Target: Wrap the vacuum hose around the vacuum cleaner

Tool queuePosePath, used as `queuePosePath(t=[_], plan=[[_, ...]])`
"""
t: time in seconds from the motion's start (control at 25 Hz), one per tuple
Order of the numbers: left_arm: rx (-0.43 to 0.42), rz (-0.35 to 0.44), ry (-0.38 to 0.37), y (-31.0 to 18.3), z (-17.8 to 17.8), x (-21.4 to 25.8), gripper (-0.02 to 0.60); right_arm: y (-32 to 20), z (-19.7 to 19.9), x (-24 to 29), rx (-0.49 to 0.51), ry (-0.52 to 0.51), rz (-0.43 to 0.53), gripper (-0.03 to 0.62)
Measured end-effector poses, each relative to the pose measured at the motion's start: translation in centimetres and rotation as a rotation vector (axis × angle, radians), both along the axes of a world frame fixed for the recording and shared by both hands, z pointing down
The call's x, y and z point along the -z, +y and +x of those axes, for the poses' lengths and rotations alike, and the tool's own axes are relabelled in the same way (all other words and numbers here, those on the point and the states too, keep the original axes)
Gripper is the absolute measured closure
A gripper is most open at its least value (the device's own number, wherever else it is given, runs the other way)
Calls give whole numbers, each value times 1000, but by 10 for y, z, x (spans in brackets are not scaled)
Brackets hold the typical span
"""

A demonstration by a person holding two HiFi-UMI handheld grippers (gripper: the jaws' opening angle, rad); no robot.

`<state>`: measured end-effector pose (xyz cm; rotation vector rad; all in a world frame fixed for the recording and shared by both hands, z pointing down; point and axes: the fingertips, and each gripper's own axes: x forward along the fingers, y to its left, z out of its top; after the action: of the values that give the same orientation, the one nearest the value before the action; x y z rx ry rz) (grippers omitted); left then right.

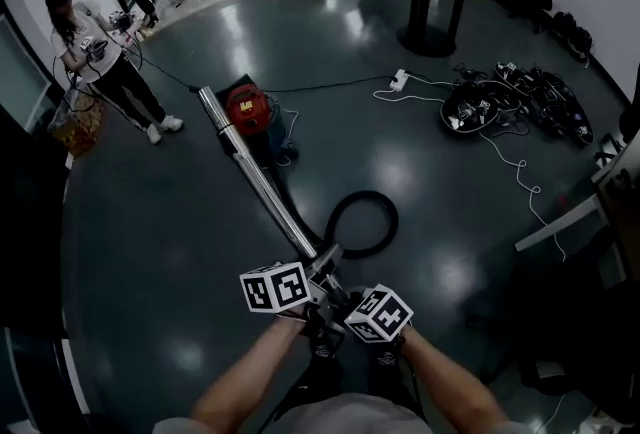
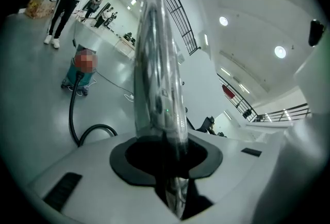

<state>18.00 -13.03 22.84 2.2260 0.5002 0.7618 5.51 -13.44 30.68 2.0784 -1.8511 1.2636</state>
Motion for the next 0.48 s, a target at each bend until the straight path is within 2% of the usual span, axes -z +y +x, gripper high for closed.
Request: queuePosePath(t=[0.24, 0.48], plan=[[-102, 6, -37, -42, -5, -10, 428, -29, 3, 2, 1, 22, -51, 501], [-227, 46, -22, -73, -14, -8, 353, -55, 1, 8, 21, 65, -112, 503]])
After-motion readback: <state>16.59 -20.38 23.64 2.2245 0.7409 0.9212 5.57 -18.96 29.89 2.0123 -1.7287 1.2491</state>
